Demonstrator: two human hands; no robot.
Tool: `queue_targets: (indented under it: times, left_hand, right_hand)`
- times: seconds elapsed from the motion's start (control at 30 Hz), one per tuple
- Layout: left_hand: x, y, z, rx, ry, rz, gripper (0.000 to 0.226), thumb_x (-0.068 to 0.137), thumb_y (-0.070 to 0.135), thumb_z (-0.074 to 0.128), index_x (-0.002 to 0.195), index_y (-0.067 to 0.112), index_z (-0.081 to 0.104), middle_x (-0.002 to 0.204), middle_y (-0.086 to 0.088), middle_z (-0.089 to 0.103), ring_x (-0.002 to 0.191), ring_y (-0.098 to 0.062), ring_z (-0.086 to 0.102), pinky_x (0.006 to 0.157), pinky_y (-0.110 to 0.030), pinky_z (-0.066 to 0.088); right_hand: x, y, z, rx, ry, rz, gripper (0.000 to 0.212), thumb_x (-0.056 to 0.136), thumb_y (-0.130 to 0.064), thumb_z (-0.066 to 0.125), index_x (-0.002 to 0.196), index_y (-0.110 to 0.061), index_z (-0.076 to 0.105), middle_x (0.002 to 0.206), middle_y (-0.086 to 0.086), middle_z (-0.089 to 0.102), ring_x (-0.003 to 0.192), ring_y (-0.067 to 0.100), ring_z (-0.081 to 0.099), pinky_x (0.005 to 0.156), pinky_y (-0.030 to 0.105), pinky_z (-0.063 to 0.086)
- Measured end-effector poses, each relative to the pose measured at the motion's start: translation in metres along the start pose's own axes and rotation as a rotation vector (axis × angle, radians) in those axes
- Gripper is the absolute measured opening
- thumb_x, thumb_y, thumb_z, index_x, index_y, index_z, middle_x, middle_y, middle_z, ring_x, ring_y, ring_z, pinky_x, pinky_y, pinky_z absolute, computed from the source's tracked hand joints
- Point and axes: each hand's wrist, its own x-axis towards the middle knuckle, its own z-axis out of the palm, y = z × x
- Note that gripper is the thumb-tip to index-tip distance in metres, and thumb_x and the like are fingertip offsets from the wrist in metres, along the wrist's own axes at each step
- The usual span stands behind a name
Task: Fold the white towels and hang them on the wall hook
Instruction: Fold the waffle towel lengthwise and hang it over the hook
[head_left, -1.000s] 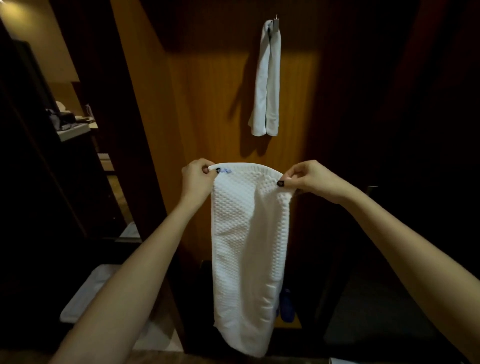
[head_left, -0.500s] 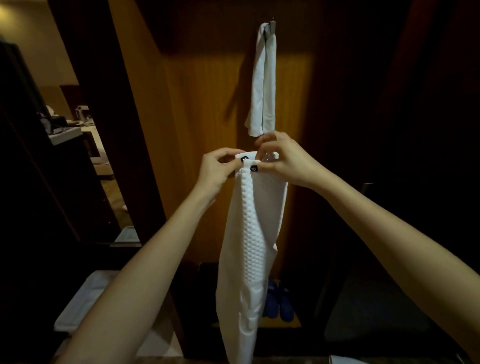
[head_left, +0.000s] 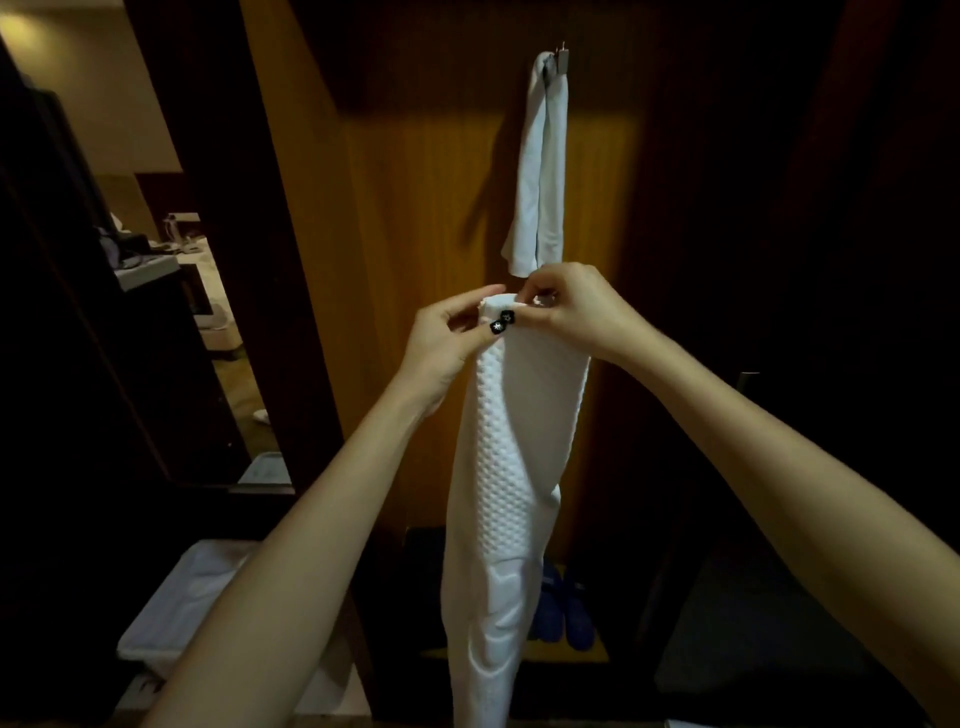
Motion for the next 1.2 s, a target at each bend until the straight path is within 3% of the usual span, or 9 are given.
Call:
queue_targets:
  times: [0.13,0.2,0.3,0.47,0.6,0.77,0.97,1.07,1.2]
  left_hand:
    - [0.009,0.005,-0.015,-0.180,0.093,0.007,0.040,0.081,-0.016,0.058,0.112,0.009,0.063,0.099,-0.001,0.069,0.089,-0.005,0.067,0.076,-0.018,0.051]
    - [0.014,0.005,-0.020,-0.082,0.138,0.016,0.036,0.081,-0.015,0.058,0.109,0.007,0.064,0.098,-0.002,0.068,0.085,-0.004,0.066,0.074,-0.016,0.051]
    - [0.016,-0.001,-0.019,0.223,0.150,0.062,0.028,0.086,-0.005,0.061,0.114,0.001,0.062,0.108,-0.011,0.066,0.091,-0.008,0.063,0.077,-0.012,0.049]
    - [0.012,-0.004,-0.023,0.234,0.290,0.277,0.021,0.091,0.005,0.059,0.110,0.014,0.060,0.113,-0.004,0.062,0.103,-0.009,0.059,0.088,-0.016,0.047]
    - [0.020,0.000,-0.015,0.183,0.244,0.168,0.023,0.090,-0.002,0.057,0.112,0.005,0.058,0.111,-0.010,0.062,0.100,-0.013,0.057,0.083,-0.014,0.047]
    - [0.021,0.004,-0.010,0.222,0.078,0.224,0.015,0.094,0.002,0.051,0.105,0.013,0.049,0.098,0.010,0.056,0.085,0.014,0.055,0.073,-0.008,0.044]
    - [0.023,0.026,0.022,-0.060,0.128,0.218,0.012,0.097,0.010,0.051,0.105,0.019,0.053,0.100,0.003,0.061,0.086,0.002,0.061,0.071,-0.016,0.049]
    - [0.028,0.034,0.031,-0.202,0.155,0.164,0.012,0.098,0.011,0.049,0.105,0.019,0.055,0.100,-0.005,0.063,0.087,-0.012,0.063,0.071,-0.024,0.053]
    - [0.031,0.038,0.033,-0.305,0.149,0.108,0.012,0.099,0.009,0.047,0.109,0.011,0.053,0.094,-0.006,0.065,0.083,-0.015,0.065,0.073,-0.028,0.055]
  right_hand:
    - [-0.007,0.023,-0.027,0.074,-0.179,0.109,0.035,0.083,-0.039,0.072,0.102,-0.009,0.067,0.105,0.003,0.065,0.095,0.016,0.062,0.084,0.032,0.049]
    - [-0.012,0.027,-0.023,0.237,-0.183,0.151,0.028,0.084,-0.028,0.073,0.095,-0.004,0.064,0.093,0.004,0.065,0.086,0.015,0.062,0.075,0.032,0.050]
    - [-0.009,0.020,-0.005,0.091,-0.049,0.107,0.030,0.084,-0.026,0.073,0.082,-0.001,0.059,0.074,0.005,0.054,0.066,0.011,0.046,0.061,0.030,0.032]
    - [-0.013,0.001,0.009,0.079,0.253,-0.239,0.023,0.083,-0.027,0.068,0.077,-0.018,0.048,0.064,-0.006,0.052,0.057,0.002,0.048,0.051,0.019,0.031]
    - [-0.003,0.004,0.002,0.109,0.253,-0.049,0.028,0.083,-0.018,0.073,0.079,-0.016,0.046,0.068,-0.008,0.049,0.059,-0.001,0.044,0.057,0.022,0.030]
    - [-0.019,0.011,-0.003,0.245,0.399,-0.044,0.029,0.084,-0.024,0.073,0.096,-0.024,0.047,0.068,-0.010,0.054,0.058,-0.002,0.051,0.049,0.017,0.038]
    - [-0.021,0.001,-0.025,0.472,0.474,0.093,0.068,0.087,-0.032,0.070,0.144,-0.017,0.036,0.127,-0.014,0.054,0.104,-0.016,0.054,0.073,0.004,0.047]
    - [-0.044,0.008,-0.025,0.652,0.372,-0.111,0.085,0.093,-0.013,0.064,0.150,-0.041,0.008,0.126,-0.005,0.062,0.111,0.012,0.062,0.091,0.037,0.055]
    - [-0.057,0.009,-0.019,0.564,0.260,-0.195,0.066,0.093,-0.011,0.060,0.140,-0.049,0.036,0.144,-0.013,0.047,0.136,0.016,0.043,0.110,0.047,0.039]
